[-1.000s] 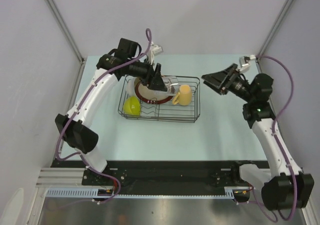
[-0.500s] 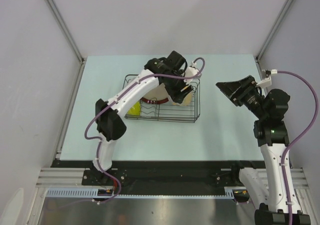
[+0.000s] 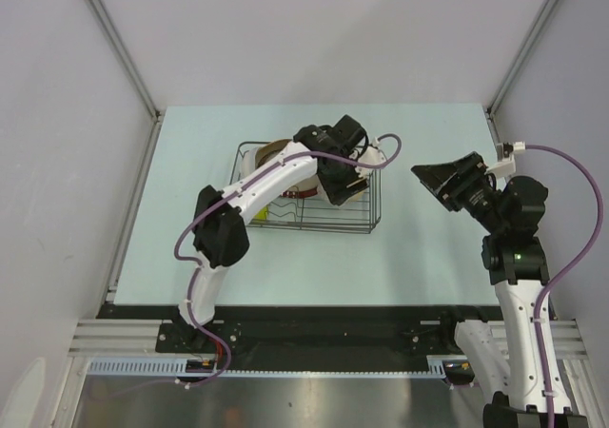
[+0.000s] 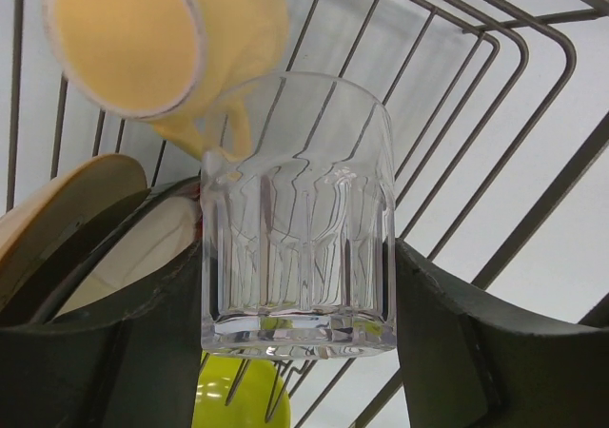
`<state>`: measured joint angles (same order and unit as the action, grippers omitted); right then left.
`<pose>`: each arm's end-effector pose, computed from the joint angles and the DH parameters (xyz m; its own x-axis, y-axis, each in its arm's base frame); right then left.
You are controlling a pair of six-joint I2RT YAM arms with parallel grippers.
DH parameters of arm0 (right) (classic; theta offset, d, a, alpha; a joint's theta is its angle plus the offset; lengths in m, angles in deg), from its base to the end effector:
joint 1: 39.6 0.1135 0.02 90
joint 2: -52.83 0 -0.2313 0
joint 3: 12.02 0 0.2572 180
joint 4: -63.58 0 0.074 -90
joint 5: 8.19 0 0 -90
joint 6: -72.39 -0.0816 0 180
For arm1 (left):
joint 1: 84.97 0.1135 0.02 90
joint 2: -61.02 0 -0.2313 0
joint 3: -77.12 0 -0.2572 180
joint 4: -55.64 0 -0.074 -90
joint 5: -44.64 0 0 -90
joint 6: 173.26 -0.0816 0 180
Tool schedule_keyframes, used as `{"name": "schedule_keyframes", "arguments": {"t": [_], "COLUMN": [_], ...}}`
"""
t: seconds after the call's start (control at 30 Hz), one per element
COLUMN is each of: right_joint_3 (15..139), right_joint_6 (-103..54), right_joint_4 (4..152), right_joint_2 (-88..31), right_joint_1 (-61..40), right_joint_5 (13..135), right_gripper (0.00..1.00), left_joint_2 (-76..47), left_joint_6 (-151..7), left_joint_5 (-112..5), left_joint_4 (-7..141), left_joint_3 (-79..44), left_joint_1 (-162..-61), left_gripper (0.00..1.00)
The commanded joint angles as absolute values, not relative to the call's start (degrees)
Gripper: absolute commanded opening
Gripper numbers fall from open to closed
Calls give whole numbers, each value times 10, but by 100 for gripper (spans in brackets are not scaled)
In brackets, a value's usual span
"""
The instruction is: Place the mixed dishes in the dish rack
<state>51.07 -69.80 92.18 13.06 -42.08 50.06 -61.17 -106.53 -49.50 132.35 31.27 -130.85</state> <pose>0.2228 0.0333 0.3501 -0.4409 0.6915 -0.5722 -0.2257 0.5316 0.8164 0.3168 -0.3351 0.2220 -0.2871 0.8621 -0.4177 0.9262 0.3610 0.1085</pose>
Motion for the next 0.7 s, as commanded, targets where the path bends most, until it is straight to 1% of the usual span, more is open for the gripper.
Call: {"name": "schedule_keyframes", "arguments": {"t": [0.0, 0.37, 0.43, 0.53, 0.57, 0.6, 0.63, 0.67], "right_joint_3": [507, 506, 506, 505, 506, 506, 506, 505], "right_joint_6": [-690, -691, -690, -689, -689, -689, -688, -687], "right_joint_4": [920, 929, 931, 933, 934, 935, 935, 935], "right_joint_2": [137, 142, 142, 143, 143, 143, 143, 143], "right_joint_1": [-422, -424, -423, -423, -423, -423, -423, -423], "right_joint_5": [507, 513, 514, 516, 517, 516, 517, 516], "right_gripper": [69, 68, 68, 68, 68, 68, 69, 69], "left_joint_2": [-631, -662, -664, -666, -666, -664, -663, -661], "left_joint_6": [-1093, -1111, -1110, -1110, -1110, -1110, -1108, -1107], "left_joint_5": [-465, -456, -456, -455, -454, -455, -455, -455], "left_joint_4": [1293, 1298, 1298, 1298, 1298, 1296, 1292, 1290], "left_joint_3": [301, 300, 300, 301, 300, 298, 297, 293], "left_joint_1": [-1337, -1357, -1357, -1358, -1358, -1358, -1358, -1358], "left_gripper": [0, 0, 2, 16, 33, 42, 48, 57]}}
